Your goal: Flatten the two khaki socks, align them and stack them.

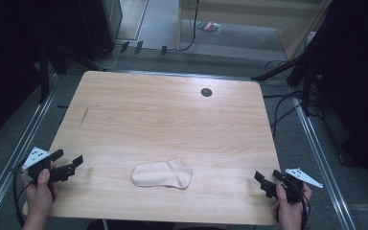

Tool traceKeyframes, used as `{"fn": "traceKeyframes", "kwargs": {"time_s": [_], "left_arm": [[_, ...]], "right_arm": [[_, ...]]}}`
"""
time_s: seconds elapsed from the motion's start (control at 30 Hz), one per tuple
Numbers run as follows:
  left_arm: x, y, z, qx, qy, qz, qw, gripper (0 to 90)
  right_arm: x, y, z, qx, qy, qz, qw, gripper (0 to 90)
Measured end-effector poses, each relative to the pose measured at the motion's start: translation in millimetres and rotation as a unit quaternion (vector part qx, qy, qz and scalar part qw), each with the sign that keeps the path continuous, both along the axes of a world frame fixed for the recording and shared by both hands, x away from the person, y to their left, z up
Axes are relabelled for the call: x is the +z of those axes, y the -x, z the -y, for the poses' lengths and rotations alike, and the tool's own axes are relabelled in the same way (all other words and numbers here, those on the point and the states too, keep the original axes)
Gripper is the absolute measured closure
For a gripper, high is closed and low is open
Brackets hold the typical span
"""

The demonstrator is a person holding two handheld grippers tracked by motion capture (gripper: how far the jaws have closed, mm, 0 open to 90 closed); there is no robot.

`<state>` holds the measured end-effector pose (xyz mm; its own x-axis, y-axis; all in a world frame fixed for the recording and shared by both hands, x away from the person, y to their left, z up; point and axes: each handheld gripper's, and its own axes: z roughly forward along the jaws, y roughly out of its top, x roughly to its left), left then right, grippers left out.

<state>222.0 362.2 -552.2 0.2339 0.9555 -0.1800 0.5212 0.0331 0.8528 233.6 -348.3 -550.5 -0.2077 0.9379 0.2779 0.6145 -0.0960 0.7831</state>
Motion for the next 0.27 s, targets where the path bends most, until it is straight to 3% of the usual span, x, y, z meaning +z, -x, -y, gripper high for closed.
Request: {"fn": "traceKeyframes", "kwargs": {"time_s": [0.27], "left_arm": [[-0.3,-1.4,-0.1,0.002,0.003,-0.006,1.0,14.3]], "right_arm": [[0.4,-2.5,3.2,-0.01,-0.007,0.0,0.9999,18.5]]}}
